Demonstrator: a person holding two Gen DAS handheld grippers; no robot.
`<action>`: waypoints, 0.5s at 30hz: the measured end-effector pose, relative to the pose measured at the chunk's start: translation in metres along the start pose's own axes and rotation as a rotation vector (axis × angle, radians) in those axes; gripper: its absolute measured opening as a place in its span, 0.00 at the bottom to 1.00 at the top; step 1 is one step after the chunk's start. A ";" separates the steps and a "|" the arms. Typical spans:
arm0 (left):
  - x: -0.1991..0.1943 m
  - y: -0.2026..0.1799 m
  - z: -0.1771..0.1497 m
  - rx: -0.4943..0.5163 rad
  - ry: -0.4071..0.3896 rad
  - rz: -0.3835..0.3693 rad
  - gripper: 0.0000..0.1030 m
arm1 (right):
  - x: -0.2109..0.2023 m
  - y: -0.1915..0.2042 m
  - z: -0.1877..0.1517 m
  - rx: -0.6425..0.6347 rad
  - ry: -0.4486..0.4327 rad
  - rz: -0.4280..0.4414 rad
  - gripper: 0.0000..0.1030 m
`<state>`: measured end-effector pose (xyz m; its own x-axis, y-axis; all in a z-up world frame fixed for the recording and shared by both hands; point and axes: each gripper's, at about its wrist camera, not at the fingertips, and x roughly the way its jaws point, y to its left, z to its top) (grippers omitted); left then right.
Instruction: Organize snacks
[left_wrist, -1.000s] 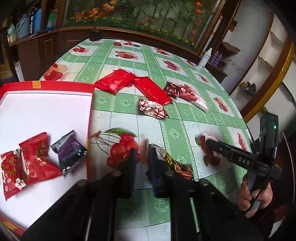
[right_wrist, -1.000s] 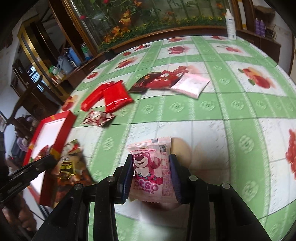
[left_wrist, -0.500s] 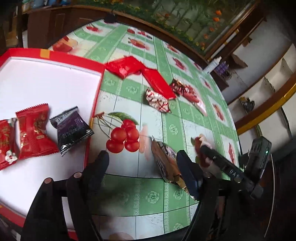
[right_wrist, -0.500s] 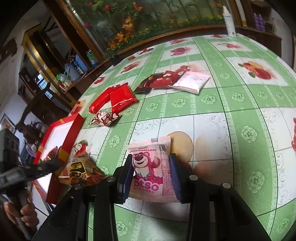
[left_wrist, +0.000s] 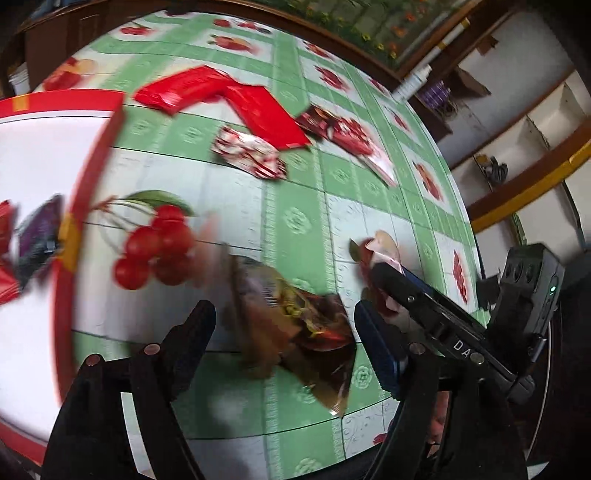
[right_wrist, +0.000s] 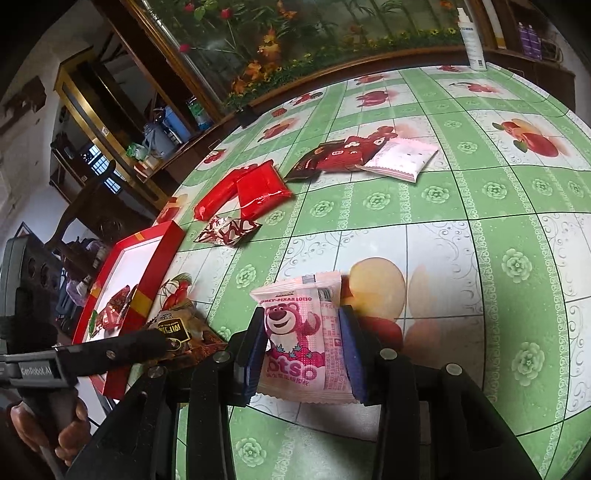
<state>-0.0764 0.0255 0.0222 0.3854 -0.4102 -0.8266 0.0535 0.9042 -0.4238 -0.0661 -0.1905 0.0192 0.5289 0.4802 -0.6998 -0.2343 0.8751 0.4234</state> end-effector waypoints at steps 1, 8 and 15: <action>0.004 -0.003 -0.001 0.012 0.007 0.009 0.75 | 0.000 0.000 0.000 0.000 0.000 0.002 0.40; 0.006 -0.018 -0.008 0.166 -0.051 0.071 0.65 | 0.000 -0.001 0.000 0.004 0.000 0.009 0.40; 0.004 -0.021 -0.008 0.252 -0.087 0.071 0.51 | 0.000 -0.002 0.000 0.004 0.000 0.009 0.40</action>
<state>-0.0837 0.0043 0.0245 0.4731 -0.3433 -0.8114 0.2473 0.9357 -0.2517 -0.0655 -0.1920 0.0186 0.5270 0.4881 -0.6958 -0.2358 0.8705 0.4320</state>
